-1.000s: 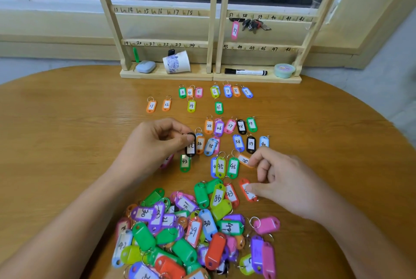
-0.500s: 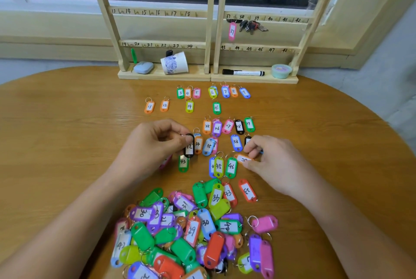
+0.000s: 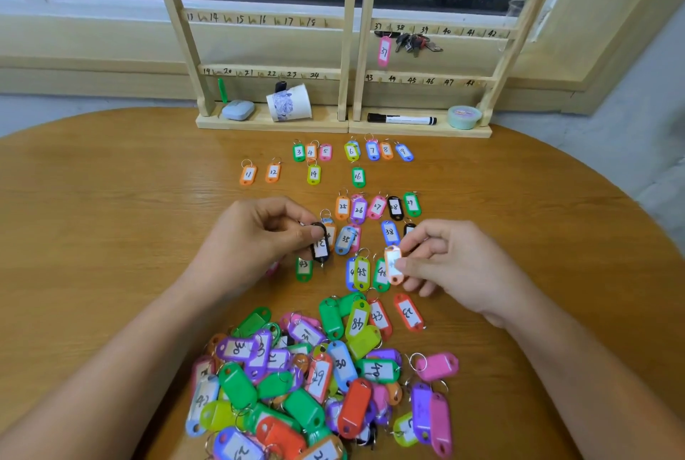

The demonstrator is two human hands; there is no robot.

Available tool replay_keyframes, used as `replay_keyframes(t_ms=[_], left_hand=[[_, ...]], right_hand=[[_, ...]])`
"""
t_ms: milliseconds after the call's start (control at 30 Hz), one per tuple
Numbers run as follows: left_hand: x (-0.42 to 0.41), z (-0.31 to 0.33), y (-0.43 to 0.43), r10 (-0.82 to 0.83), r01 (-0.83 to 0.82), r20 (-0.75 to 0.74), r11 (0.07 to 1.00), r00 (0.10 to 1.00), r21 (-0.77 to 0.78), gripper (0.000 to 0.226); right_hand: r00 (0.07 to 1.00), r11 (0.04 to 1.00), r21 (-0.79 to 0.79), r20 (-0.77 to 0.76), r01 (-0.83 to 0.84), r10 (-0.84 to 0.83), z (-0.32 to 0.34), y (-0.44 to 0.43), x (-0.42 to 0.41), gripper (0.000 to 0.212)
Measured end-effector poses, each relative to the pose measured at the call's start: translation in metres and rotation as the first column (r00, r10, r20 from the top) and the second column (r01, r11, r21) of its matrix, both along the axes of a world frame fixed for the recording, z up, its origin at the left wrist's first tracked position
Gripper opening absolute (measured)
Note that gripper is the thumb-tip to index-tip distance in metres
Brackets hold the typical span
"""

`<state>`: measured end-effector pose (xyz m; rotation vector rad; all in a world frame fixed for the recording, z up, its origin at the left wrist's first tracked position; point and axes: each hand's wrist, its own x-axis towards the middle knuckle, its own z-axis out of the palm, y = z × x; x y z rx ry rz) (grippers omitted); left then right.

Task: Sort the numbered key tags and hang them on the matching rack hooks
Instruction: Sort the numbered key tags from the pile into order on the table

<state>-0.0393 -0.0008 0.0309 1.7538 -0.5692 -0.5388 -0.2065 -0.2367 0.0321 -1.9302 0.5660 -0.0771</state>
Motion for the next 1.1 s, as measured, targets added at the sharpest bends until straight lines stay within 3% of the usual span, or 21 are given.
replay_keyframes(t_ms=[167,400,567,667,867,1000,1100], left_hand=[[0.000,0.000,-0.001,0.017,-0.022,-0.124,0.999,0.992,-0.043,0.010],[-0.002,0.004,-0.001,0.041,-0.071,-0.195,0.986,0.980,-0.152,0.015],[-0.002,0.005,-0.001,0.040,-0.063,-0.131,0.981,0.991,-0.182,0.022],[-0.003,0.004,-0.001,0.059,-0.088,-0.155,0.979,0.986,-0.184,0.014],[0.002,0.004,0.001,0.080,-0.109,-0.156,0.977,0.985,-0.185,0.019],[0.002,0.002,-0.001,0.062,-0.082,-0.128,0.984,0.990,-0.157,0.009],[0.003,-0.001,-0.001,0.111,-0.130,-0.130,0.980,0.985,-0.147,0.014]], right_hand=[[1.000,0.999,0.039,-0.024,0.010,-0.009,-0.005,0.011,0.006,0.022],[0.998,0.997,-0.074,-0.069,-0.009,0.004,-0.009,0.014,0.010,0.023],[0.997,0.994,-0.112,-0.071,-0.015,0.007,-0.012,0.013,0.011,0.021],[0.997,0.985,-0.170,-0.072,-0.021,0.008,-0.013,0.012,0.011,0.020],[1.000,0.956,-0.293,-0.012,0.005,-0.009,-0.009,0.002,0.001,0.011],[0.988,0.922,-0.369,-0.135,-0.115,0.070,-0.003,-0.001,-0.019,0.020],[0.964,0.899,-0.378,-0.228,-0.220,0.140,0.002,0.001,-0.029,0.033]])
